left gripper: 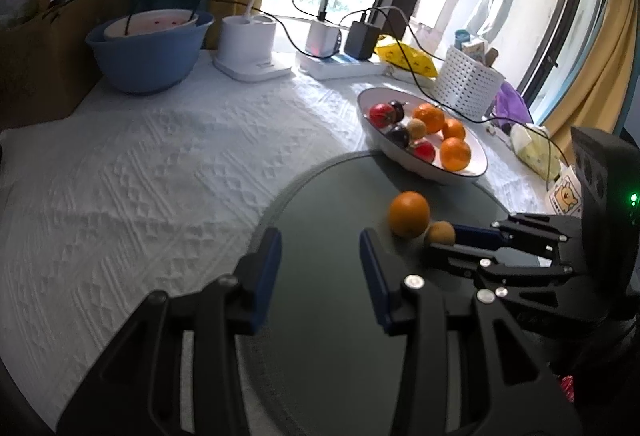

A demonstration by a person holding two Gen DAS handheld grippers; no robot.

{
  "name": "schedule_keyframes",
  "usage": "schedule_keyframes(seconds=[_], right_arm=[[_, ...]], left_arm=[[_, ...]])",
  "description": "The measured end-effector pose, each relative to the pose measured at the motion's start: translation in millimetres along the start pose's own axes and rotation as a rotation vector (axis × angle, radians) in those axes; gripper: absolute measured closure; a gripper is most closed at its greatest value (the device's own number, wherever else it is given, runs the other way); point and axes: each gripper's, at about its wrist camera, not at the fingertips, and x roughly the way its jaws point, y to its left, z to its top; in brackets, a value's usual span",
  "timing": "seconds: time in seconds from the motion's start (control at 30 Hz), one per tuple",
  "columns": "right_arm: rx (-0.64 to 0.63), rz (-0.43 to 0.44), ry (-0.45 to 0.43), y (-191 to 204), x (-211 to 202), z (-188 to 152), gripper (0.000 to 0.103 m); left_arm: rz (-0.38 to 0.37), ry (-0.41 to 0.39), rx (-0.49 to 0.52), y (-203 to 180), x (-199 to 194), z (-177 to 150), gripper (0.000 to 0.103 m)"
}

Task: Organize fruits
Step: 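Move both open tools back over the last orange and kiwi, then grasp a brown kiwi with the right tool while the left tool grasps an orange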

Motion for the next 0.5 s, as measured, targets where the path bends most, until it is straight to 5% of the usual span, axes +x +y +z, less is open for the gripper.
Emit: schedule_keyframes(seconds=[0.5], right_arm=[[0.084,-0.01,-0.049,-42,-20,-14,0.073]], left_arm=[[-0.027,0.048,0.077,-49,26,13,0.057]])
